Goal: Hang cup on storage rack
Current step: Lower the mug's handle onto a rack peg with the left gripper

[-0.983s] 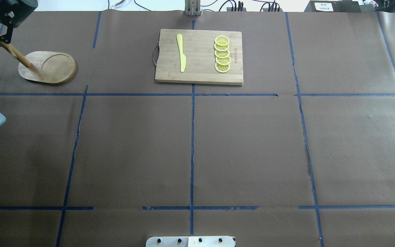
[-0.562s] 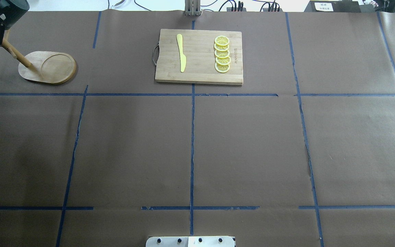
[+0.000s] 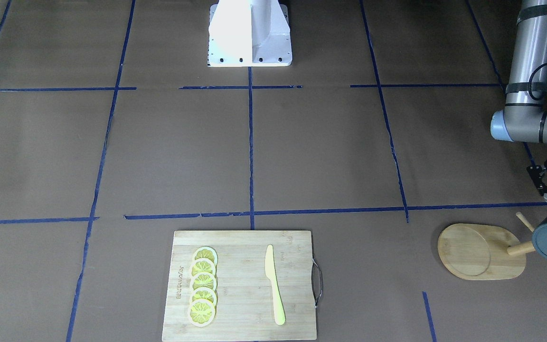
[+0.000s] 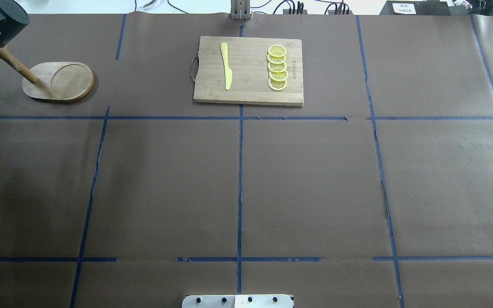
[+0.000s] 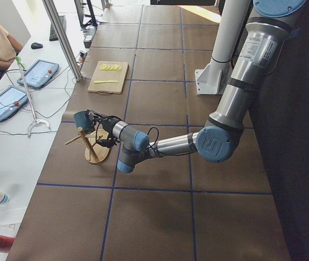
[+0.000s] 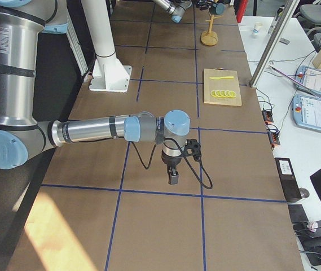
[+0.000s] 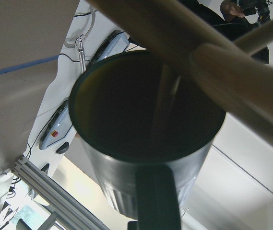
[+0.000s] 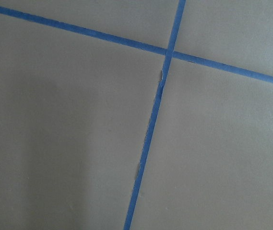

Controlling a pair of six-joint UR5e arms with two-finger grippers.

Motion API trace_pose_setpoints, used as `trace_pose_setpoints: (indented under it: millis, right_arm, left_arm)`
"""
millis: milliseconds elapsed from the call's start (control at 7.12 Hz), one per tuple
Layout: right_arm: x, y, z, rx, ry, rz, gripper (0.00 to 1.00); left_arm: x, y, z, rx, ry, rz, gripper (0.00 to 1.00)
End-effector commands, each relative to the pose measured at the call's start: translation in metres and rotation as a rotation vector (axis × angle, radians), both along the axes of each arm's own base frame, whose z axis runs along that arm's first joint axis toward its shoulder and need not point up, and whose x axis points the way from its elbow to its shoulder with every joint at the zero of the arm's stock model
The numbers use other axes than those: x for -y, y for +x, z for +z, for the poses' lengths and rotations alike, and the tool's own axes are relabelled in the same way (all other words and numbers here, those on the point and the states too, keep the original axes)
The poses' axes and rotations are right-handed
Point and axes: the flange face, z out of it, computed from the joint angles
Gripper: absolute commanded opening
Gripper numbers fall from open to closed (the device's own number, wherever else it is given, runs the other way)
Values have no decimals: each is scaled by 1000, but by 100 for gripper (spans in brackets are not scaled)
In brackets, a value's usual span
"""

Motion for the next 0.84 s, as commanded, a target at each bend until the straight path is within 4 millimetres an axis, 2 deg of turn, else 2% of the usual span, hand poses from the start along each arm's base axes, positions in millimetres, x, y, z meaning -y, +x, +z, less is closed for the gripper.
trace_pose_setpoints:
  millis: [0,140,281,702]
  right_arm:
    - [0,0,0,0,-1,0,100]
    - [0,0,0,0,1,0,100]
    - [0,0,0,0,1,0,100]
    - [0,0,-2,0,3,1,100]
  left_arm:
    - [-1,2,4,6,-1,2,28]
    - [-1,6,2,5,2,8,89]
    - [-1,8,1,4,4,11,100]
    - [-2,4,-2,1,12,8,100]
